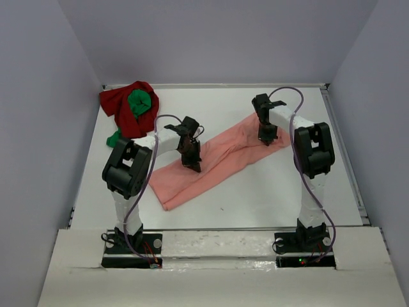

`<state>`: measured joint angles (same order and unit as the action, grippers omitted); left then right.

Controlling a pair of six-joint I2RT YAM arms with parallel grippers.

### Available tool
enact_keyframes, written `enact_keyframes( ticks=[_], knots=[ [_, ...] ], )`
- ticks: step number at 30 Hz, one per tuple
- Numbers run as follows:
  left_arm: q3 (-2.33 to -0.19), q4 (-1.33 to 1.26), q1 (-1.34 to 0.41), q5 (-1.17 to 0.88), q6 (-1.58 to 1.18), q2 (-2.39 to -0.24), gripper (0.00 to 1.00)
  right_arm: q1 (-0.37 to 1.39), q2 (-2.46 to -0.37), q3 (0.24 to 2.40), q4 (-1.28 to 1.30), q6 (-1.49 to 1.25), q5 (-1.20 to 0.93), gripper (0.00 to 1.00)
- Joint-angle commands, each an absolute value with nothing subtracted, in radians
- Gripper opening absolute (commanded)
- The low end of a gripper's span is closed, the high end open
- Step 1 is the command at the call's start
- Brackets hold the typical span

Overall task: Fold and stack the t-shirts
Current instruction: Fold the tshirt

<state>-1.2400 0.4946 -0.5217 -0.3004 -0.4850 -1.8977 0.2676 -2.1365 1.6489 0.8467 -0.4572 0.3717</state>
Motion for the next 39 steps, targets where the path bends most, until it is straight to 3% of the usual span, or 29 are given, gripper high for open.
enact_keyframes(
  ticks=[1, 12, 20, 30, 39],
  knots=[
    [-1.195, 0.515, -0.529, -0.348, -0.515, -1.873, 0.0, 0.261, -2.197, 1.719, 0.857, -0.433, 0.328, 0.0],
    [-1.091, 0.532, -0.558, -0.311, -0.603, -1.763, 0.0, 0.23, -2.417, 1.988, 0.903, -0.316, 0.313, 0.0],
    [-1.068, 0.534, -0.627, -0.313, -0.646, -1.727, 0.0, 0.221, -2.676, 2.469, 1.058, -0.151, 0.21, 0.0],
    [-1.092, 0.505, -0.744, -0.347, -0.673, -1.79, 0.0, 0.221, -2.701, 2.545, 1.002, -0.014, 0.043, 0.0],
    [-1.234, 0.526, -0.839, -0.298, -0.678, -1.847, 0.0, 0.221, -2.556, 2.523, 0.896, 0.058, 0.02, 0.0]
  ],
)
